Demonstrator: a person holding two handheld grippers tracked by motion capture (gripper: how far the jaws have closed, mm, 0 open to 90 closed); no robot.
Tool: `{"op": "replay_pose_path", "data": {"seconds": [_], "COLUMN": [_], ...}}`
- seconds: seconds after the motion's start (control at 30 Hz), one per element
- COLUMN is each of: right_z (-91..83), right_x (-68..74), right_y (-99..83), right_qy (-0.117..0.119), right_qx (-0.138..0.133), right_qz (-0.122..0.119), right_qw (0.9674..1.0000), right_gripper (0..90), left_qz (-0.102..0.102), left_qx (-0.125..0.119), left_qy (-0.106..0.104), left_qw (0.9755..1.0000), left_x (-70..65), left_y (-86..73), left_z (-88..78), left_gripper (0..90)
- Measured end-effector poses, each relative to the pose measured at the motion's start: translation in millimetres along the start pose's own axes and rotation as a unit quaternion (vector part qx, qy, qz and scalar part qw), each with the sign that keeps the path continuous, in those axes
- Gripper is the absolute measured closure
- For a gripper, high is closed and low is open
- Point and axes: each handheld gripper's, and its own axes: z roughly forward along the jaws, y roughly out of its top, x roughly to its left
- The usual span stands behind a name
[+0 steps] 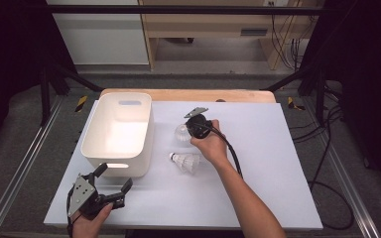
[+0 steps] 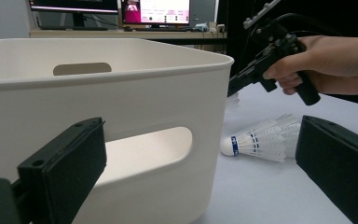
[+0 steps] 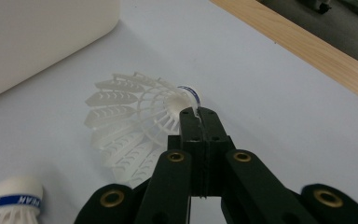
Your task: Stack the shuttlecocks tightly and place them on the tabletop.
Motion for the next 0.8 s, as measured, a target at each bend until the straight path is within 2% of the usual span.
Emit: {"op": "replay_pose_path", "data": {"seconds": [0.37,0.53,0.8], "right_z": [-44.9,-53.8,-63.3], "right_x": [-17.9,-23.6,-27.8], "right_y": [-36.3,-45.4,-55.8], "right_qy": [0.015,0.016,0.021], "right_qx": [-0.043,-0.052,-0.061], "right_qz": [0.018,0.028,0.028], "right_qw": [0.9988,0.9981,0.9975], "right_gripper": [90.0,90.0,90.0], "left_qz": [0.005,0.005,0.008], "left_qx": [0.004,0.005,0.006], "left_qy": [0.001,0.003,0.002], "left_qw": [1.0,1.0,1.0], "left_x": [-0.4,0.5,-1.1], "left_y": [-0.9,-0.9,-0.4], "left_z": [0.4,-0.8,0.7], "left_gripper": [1.8,1.8,1.8]}}
